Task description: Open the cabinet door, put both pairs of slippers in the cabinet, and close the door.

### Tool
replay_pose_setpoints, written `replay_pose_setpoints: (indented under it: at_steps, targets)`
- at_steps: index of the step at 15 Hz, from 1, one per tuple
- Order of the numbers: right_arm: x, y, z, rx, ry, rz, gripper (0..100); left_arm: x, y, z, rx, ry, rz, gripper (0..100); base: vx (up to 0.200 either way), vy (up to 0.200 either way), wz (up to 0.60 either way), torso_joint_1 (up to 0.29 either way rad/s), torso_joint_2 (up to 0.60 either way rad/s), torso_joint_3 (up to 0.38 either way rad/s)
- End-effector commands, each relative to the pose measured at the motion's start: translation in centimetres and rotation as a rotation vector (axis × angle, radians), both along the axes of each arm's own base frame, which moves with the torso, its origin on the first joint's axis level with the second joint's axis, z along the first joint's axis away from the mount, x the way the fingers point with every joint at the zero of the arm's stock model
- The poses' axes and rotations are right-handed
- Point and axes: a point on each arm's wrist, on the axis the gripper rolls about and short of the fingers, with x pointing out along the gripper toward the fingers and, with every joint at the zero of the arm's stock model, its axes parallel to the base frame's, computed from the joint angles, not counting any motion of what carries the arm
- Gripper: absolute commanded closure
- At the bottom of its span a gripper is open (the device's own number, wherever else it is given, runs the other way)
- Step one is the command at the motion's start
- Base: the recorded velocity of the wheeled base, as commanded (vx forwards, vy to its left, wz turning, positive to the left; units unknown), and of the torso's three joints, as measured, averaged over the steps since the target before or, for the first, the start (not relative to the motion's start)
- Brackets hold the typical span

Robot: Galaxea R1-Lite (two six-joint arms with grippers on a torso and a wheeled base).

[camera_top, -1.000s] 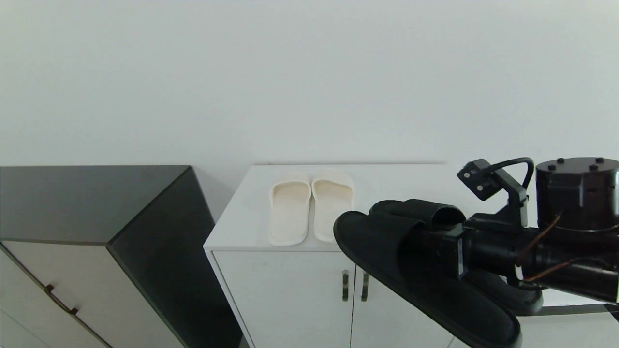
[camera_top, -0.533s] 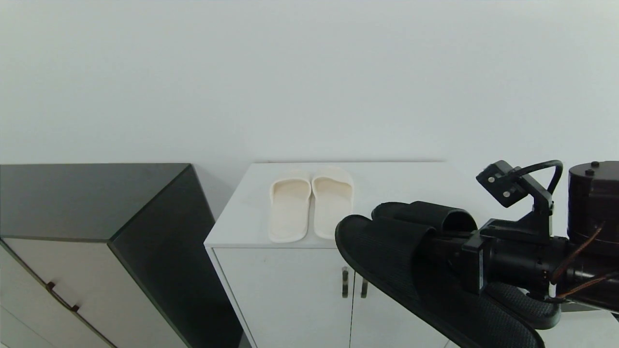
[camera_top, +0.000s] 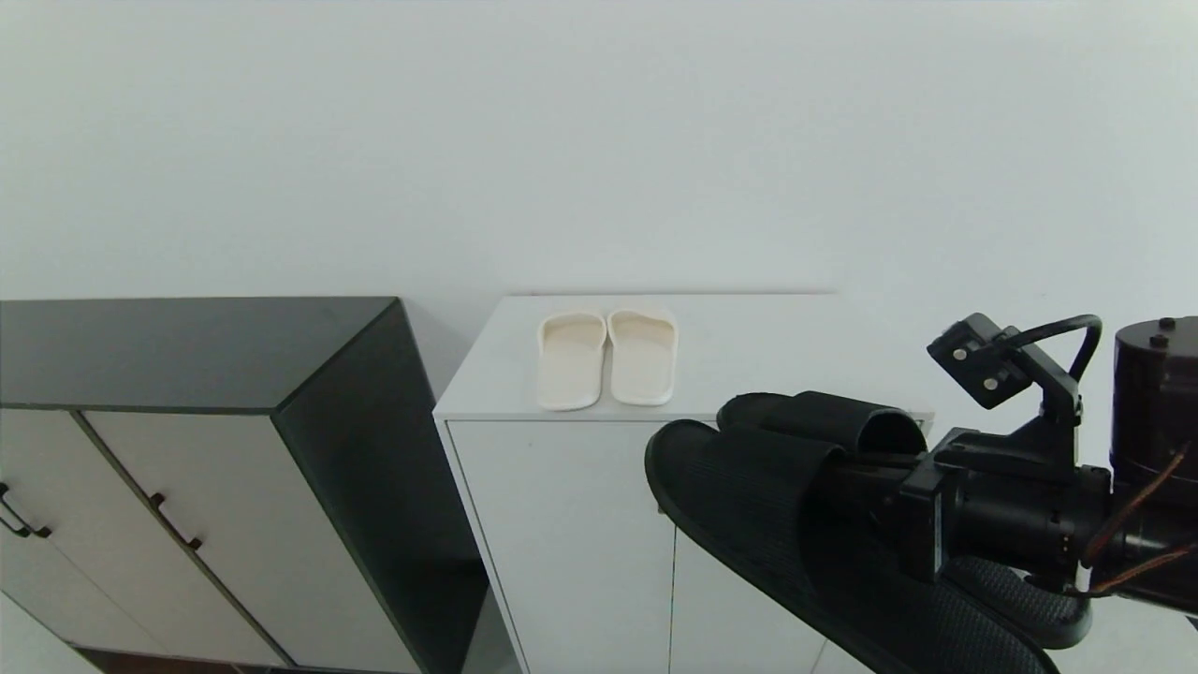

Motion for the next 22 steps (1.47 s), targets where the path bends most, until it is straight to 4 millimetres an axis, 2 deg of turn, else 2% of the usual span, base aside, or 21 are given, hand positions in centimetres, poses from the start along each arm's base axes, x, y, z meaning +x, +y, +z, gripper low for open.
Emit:
replay_pose_setpoints:
  at_steps: [1,12,22]
  targets:
    - [0.1,0.0,-0.3,-0.008,0.010,-0.002,100,0.0,0.0,0.0,-0.001,0.000,0.002,100,0.000,0.000,0.00,0.000,0.00,0.000]
    - [0.3,0.0,-0.7,-0.018,0.022,-0.007,100,0.0,0.0,0.0,-0.001,0.001,0.002,100,0.000,0.000,0.00,0.000,0.00,0.000]
    - [0.2,0.0,-1.3,-0.039,0.028,-0.003,100,0.0,0.0,0.0,0.000,0.000,0.002,100,0.000,0.000,0.00,-0.203,0.49,0.277]
